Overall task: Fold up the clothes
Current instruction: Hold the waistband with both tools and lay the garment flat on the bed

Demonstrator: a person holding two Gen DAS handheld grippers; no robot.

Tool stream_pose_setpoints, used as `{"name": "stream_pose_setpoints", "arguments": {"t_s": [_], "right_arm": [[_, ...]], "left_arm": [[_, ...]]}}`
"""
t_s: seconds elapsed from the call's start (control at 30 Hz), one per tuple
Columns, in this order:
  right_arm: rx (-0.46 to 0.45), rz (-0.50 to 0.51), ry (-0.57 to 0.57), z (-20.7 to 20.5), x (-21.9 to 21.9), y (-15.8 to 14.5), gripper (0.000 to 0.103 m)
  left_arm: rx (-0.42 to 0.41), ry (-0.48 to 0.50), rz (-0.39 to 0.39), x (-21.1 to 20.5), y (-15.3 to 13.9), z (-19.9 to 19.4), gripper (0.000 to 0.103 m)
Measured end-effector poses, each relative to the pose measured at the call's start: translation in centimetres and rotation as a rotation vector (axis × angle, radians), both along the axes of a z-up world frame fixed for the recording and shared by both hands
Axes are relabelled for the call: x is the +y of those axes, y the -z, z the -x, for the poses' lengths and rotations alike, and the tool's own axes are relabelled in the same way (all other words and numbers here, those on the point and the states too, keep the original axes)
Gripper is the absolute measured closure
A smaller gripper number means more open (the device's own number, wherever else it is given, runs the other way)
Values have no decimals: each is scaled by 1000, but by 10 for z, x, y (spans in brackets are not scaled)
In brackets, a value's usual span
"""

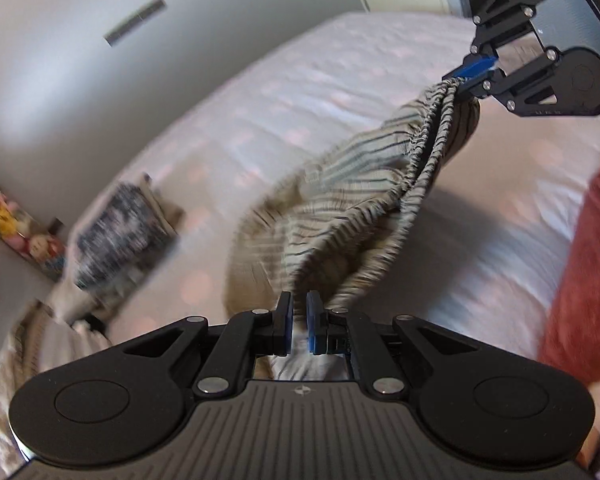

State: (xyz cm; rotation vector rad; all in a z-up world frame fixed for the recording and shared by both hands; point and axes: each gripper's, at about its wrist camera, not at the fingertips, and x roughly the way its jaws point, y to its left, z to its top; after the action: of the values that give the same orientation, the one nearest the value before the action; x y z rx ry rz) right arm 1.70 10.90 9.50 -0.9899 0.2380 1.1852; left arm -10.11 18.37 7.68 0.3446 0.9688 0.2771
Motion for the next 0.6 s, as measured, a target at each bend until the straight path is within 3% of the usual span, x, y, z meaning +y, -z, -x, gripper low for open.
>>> {"name": "stream_pose_setpoints", "arguments": {"t_s": [0.13,0.27,0.37,0.43,0.53,0.6], "right_arm": [[65,144,-32,6,-14,49,92],[26,277,-61,8,-24,89,92],[18,339,-50,-3,-35,103,90],[32,363,-39,-10,-39,108,83],[52,368,-32,-17,-46,107,78],[76,356,-33,-20,-50,101,66]], "left_arm": [[67,15,106,0,40,17,98],[123,55,167,-1,73,21,96],[167,104,189,-3,85,9,83],[191,141,196,-11,92,2,78],[204,171,204,-20,104,-11,61],[210,168,219,-18,114,-22,58]]}}
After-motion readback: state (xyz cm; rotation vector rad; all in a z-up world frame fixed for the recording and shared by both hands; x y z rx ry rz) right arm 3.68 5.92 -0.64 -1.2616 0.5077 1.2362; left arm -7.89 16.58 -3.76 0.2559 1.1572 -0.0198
